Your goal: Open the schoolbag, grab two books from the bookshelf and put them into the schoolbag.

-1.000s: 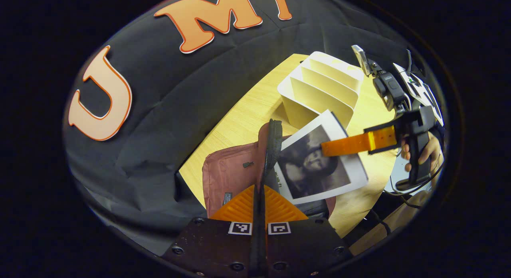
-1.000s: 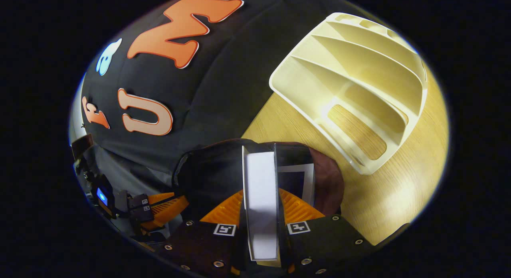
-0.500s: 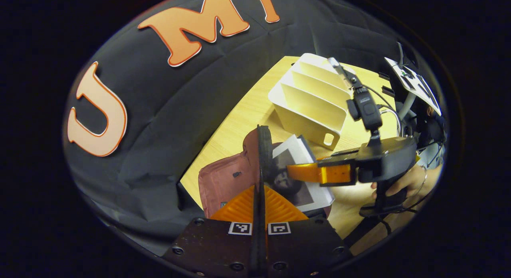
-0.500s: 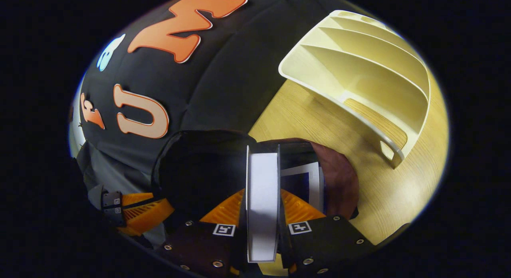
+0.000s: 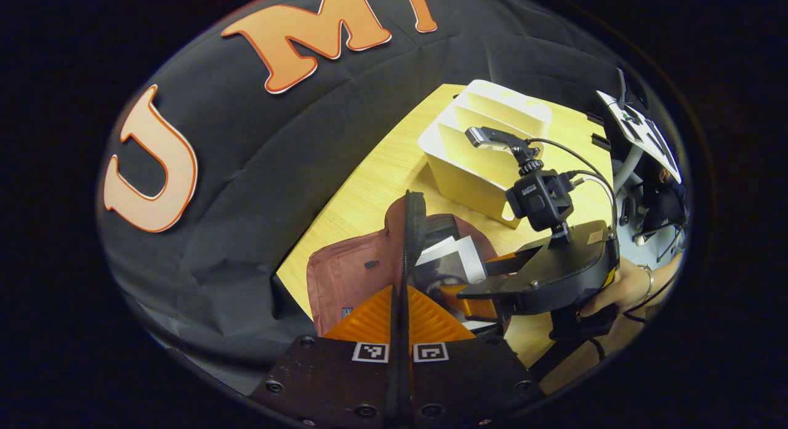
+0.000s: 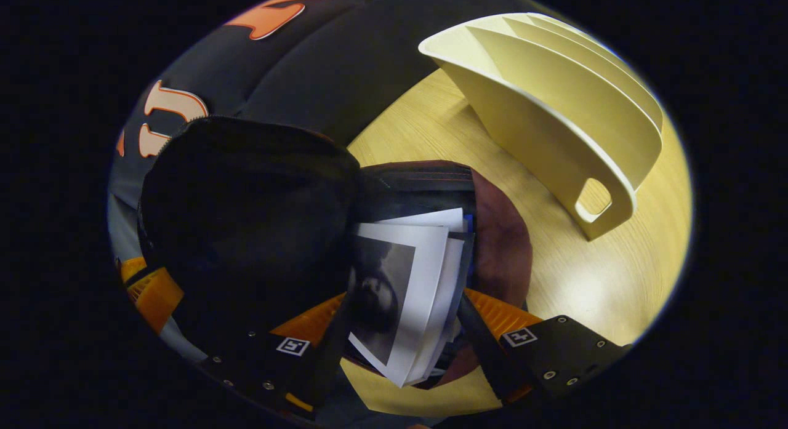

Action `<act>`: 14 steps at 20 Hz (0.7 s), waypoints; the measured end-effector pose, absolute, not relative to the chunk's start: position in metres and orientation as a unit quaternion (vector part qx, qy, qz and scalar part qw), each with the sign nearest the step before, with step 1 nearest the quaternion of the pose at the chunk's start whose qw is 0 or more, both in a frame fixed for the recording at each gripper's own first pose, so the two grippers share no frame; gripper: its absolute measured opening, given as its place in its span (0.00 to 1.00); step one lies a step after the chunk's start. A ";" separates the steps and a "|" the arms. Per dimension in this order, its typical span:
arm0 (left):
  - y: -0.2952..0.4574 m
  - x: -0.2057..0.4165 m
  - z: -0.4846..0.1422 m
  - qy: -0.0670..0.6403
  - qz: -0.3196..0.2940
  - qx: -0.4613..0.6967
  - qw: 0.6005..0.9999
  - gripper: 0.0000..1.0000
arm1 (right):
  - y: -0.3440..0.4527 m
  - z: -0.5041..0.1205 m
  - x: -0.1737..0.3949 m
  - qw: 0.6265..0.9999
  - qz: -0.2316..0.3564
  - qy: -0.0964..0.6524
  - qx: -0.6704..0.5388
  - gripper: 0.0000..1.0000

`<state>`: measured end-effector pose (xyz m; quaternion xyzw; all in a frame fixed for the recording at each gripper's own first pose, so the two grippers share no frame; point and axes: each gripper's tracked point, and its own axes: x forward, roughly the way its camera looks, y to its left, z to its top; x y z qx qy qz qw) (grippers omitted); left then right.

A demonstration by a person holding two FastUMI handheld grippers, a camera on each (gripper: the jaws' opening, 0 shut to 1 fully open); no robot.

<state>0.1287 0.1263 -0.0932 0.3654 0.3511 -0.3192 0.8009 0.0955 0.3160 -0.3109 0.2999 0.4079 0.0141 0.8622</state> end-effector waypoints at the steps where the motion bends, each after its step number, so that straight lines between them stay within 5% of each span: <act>1: 0.128 0.129 -0.093 0.351 -0.319 0.365 0.801 0.00 | 0.311 -0.305 0.095 0.863 0.013 0.405 0.300 0.97; 14: 0.121 0.105 -0.130 0.390 -0.314 0.325 0.802 0.06 | 0.186 -0.274 0.047 0.879 -0.010 0.403 0.256 0.97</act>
